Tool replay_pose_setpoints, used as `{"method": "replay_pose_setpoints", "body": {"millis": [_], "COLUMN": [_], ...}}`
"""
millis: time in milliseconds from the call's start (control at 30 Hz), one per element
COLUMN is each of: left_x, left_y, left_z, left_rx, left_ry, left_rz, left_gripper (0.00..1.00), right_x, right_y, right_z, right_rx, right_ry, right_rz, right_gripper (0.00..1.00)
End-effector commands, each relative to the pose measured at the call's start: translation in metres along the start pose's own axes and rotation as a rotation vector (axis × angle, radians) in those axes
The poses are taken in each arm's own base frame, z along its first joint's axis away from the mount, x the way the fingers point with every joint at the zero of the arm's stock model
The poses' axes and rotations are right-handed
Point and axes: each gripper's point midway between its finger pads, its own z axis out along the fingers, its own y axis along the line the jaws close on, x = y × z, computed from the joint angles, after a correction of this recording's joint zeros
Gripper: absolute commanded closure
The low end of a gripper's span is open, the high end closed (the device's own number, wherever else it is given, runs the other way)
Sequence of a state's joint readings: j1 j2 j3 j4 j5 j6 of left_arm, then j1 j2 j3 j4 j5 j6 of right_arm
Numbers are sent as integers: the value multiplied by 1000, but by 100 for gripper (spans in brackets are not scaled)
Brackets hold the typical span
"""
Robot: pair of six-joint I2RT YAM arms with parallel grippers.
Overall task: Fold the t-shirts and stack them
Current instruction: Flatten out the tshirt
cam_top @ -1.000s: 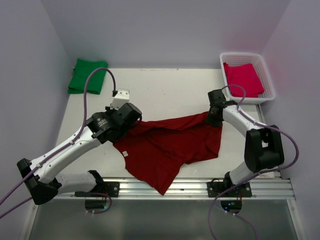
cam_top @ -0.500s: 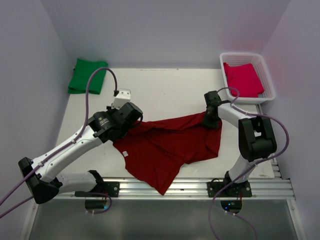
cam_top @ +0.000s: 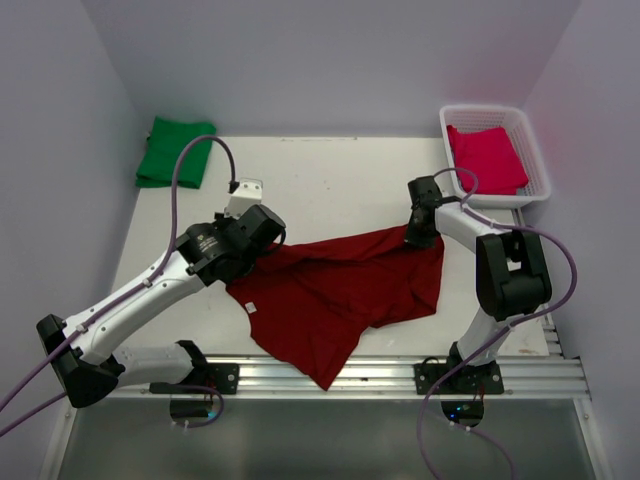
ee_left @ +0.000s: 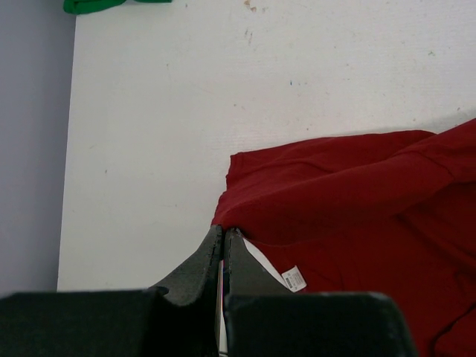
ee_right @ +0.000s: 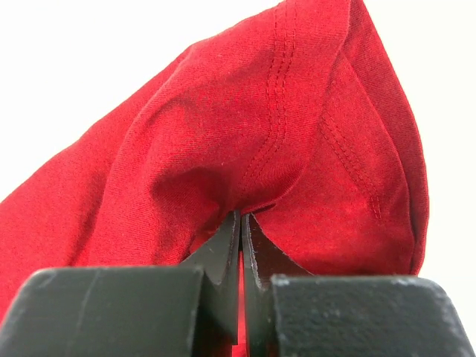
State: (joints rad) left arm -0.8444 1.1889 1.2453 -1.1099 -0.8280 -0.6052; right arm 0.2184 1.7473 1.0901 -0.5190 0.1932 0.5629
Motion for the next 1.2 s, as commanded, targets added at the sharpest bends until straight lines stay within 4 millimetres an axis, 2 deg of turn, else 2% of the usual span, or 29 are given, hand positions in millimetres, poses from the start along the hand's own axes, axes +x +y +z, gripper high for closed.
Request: {"method": "replay_pose_setpoints", "body": {"millis": [0, 67, 200, 233, 267, 300, 333, 367, 433, 467, 533, 567, 633, 667, 733, 767, 800, 833, 867, 933, 967, 1033, 1067, 1133, 1167], "left_x": [-7, -5, -9, -13, -26, -35, -45, -68, -91, -113, -132, -148, -161, -174, -185, -198, -204, -210, -225, -241, -256, -270, -286, -302, -318], "left_y": [1, 1, -1, -1, 1, 3, 5, 12, 20, 25, 33, 37, 40, 44, 40, 45, 39, 42, 44, 40, 35, 24, 12, 3, -7], "left_z": [-1, -1, -3, -5, -12, -17, -23, -36, -52, -68, -82, -94, -105, -116, -139, -154, -168, -173, -185, -196, -204, -222, -232, -243, -251], "left_rx": [15, 15, 32, 42, 65, 78, 92, 118, 149, 195, 221, 244, 252, 255, 291, 293, 330, 311, 311, 293, 280, 282, 288, 275, 274], "left_ry": [-32, -29, -42, -53, -92, -121, -151, -223, -308, -389, -459, -512, -558, -599, -664, -713, -740, -765, -795, -842, -875, -924, -964, -1021, -1060], "left_rz": [-34, -31, -45, -53, -93, -102, -122, -187, -198, -262, -256, -286, -258, -280, -236, -268, -254, -200, -214, -142, -154, -95, -117, -68, -78], "left_gripper": [100, 100, 100, 100, 100, 100, 100, 100, 100, 100, 100, 100, 100, 100, 100, 100, 100, 100, 100, 100, 100, 100, 100, 100, 100], "right_x": [-20, -19, -26, -36, -41, -51, -58, -71, -82, -95, -100, -102, -101, -101, -106, -111, -116, -119, -124, -134, -139, -148, -151, -161, -166], "right_y": [6, 6, 11, 13, 14, 12, 12, 15, 15, 15, 11, 16, 19, 17, 7, -8, -14, -18, -23, -22, -26, -20, -22, -16, -16], "right_z": [-9, -11, -39, -65, -81, -113, -132, -157, -199, -242, -275, -309, -342, -374, -408, -429, -441, -451, -472, -482, -499, -498, -509, -505, -504], "right_rx": [-20, -25, -83, -126, -156, -195, -218, -253, -304, -349, -346, -394, -440, -459, -464, -429, -410, -397, -395, -369, -366, -344, -343, -315, -291], "right_ry": [-70, -66, -98, -154, -188, -258, -299, -359, -438, -540, -619, -692, -766, -853, -969, -1050, -1095, -1122, -1171, -1194, -1234, -1228, -1252, -1250, -1258], "right_rz": [4, 1, -5, 4, -11, -9, -13, -40, -62, -86, -100, -134, -184, -231, -248, -251, -245, -255, -262, -290, -286, -303, -304, -307, -314], "right_gripper": [100, 100, 100, 100, 100, 100, 100, 100, 100, 100, 100, 100, 100, 100, 100, 100, 100, 100, 100, 100, 100, 100, 100, 100, 100]}}
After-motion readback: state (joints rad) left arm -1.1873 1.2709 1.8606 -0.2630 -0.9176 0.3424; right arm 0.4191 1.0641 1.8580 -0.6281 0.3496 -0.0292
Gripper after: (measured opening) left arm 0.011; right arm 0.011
